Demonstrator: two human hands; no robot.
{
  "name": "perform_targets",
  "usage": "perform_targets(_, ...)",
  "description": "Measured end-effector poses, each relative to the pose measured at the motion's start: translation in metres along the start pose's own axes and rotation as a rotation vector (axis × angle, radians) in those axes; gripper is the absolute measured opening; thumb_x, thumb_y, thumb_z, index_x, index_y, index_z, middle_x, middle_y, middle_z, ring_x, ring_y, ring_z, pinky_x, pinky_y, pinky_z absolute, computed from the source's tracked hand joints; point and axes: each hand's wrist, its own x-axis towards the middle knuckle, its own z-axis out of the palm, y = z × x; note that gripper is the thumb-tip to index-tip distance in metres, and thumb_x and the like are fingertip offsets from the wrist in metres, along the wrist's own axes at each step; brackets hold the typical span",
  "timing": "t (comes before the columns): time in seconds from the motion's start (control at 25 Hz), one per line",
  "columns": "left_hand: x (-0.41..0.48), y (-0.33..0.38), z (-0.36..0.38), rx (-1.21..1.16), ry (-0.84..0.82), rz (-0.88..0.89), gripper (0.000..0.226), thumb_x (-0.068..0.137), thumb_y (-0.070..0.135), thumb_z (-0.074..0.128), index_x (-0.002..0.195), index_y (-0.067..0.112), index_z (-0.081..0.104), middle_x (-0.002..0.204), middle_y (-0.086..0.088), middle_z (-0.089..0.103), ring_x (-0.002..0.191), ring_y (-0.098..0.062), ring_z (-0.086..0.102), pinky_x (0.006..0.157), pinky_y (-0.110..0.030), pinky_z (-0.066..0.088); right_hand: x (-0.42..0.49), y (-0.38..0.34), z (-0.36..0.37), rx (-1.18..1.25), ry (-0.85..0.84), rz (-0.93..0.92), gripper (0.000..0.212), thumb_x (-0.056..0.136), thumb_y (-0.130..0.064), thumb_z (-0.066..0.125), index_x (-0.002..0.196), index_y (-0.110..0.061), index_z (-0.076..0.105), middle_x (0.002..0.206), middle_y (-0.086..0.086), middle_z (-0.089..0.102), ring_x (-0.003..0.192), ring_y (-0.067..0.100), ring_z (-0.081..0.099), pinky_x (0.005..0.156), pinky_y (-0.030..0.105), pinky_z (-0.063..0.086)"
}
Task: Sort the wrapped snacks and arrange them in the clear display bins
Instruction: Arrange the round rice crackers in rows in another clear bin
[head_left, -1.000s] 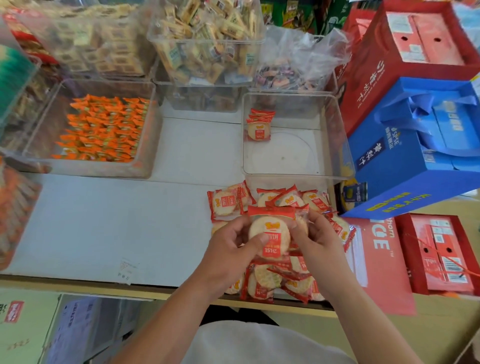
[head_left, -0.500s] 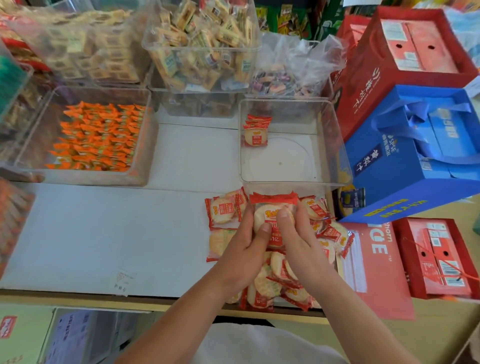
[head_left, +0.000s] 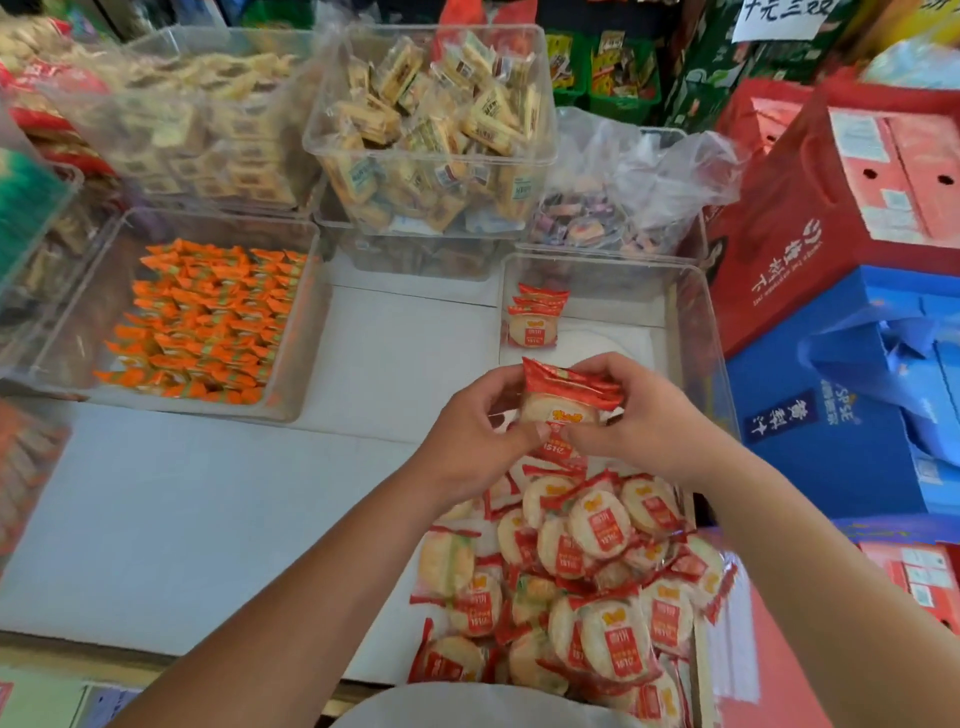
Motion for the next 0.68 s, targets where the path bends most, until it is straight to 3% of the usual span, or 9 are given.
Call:
perform_targets(0.12, 0.038, -0.004, -0.002, 0.04, 0.171, -0.057, 0.043, 0.097, 0.014, 0.068, 0.138, 0.02, 0.06, 0.131, 0.007, 0.067, 0.112, -0.003, 0.064, 0.103, -0.025, 0.052, 0.05, 0.013, -0.005, -0.049, 0.106, 0.024, 0.052, 0.071, -0.017, 0.09, 0.112, -0.027, 0.058, 0.103, -0.008, 0.07, 0.092, 0.01, 0.069, 0.081, 0.031, 0.057)
perform_targets(0.2, 0.059, -0.013, -0.007, 0.098, 0.298, -0.139, 0.039, 0.098, 0.016, 0.065, 0.136, 0.02, 0.059, 0.132, 0.005, 0.064, 0.105, -0.003, 0.063, 0.089, -0.011, 0.047, 0.082, 0.025, -0.001, -0.036, 0.142, 0.072, 0.055, 0.069, -0.016, 0.091, 0.111, -0.022, 0.056, 0.096, -0.014, 0.067, 0.081, -0.004, 0.066, 0.069, 0.02, 0.052)
perform_targets(0.32, 0.082, -0.034, -0.012, 0.143, 0.299, -0.207, 0.041, 0.098, 0.021, 0.066, 0.138, 0.021, 0.056, 0.132, 0.006, 0.062, 0.109, -0.009, 0.062, 0.09, -0.018, 0.046, 0.126, 0.045, 0.017, 0.012, 0.118, 0.109, 0.053, 0.073, -0.01, 0.091, 0.112, -0.014, 0.054, 0.094, -0.015, 0.062, 0.069, -0.015, 0.06, 0.057, 0.004, 0.042)
perform_targets(0.44, 0.097, -0.046, -0.016, 0.108, 0.244, -0.282, 0.043, 0.098, 0.024, 0.067, 0.14, 0.021, 0.057, 0.128, 0.005, 0.064, 0.107, -0.008, 0.064, 0.09, -0.02, 0.048, 0.158, 0.061, 0.034, -0.014, 0.106, 0.104, 0.057, 0.073, -0.014, 0.092, 0.116, -0.021, 0.056, 0.114, -0.003, 0.049, 0.091, -0.001, 0.056, 0.082, 0.002, 0.042)
perform_targets(0.52, 0.101, -0.049, -0.018, 0.076, 0.216, -0.3, 0.042, 0.098, 0.025, 0.066, 0.139, 0.022, 0.058, 0.124, 0.006, 0.065, 0.104, -0.006, 0.065, 0.084, -0.014, 0.047, 0.172, 0.07, 0.042, -0.053, 0.097, 0.113, 0.062, 0.074, -0.017, 0.092, 0.124, -0.025, 0.058, 0.122, 0.0, 0.039, 0.097, 0.005, 0.051, 0.1, 0.014, 0.041)
perform_targets(0.6, 0.101, -0.053, -0.02, 0.081, 0.197, -0.287, 0.041, 0.099, 0.026, 0.066, 0.139, 0.023, 0.058, 0.121, 0.008, 0.065, 0.103, -0.004, 0.065, 0.082, -0.012, 0.047, 0.181, 0.075, 0.048, -0.077, 0.135, 0.109, 0.064, 0.078, -0.017, 0.089, 0.132, -0.026, 0.055, 0.122, -0.003, 0.043, 0.094, 0.003, 0.051, 0.098, 0.018, 0.042)
perform_targets(0.68, 0.1, -0.054, -0.022, 0.092, 0.183, -0.279, 0.04, 0.099, 0.028, 0.066, 0.138, 0.024, 0.058, 0.121, 0.01, 0.064, 0.103, -0.004, 0.065, 0.081, -0.011, 0.047, 0.184, 0.077, 0.052, -0.045, 0.206, 0.118, 0.063, 0.082, -0.015, 0.085, 0.13, -0.03, 0.048, 0.115, -0.012, 0.053, 0.095, 0.004, 0.055, 0.084, 0.015, 0.043)
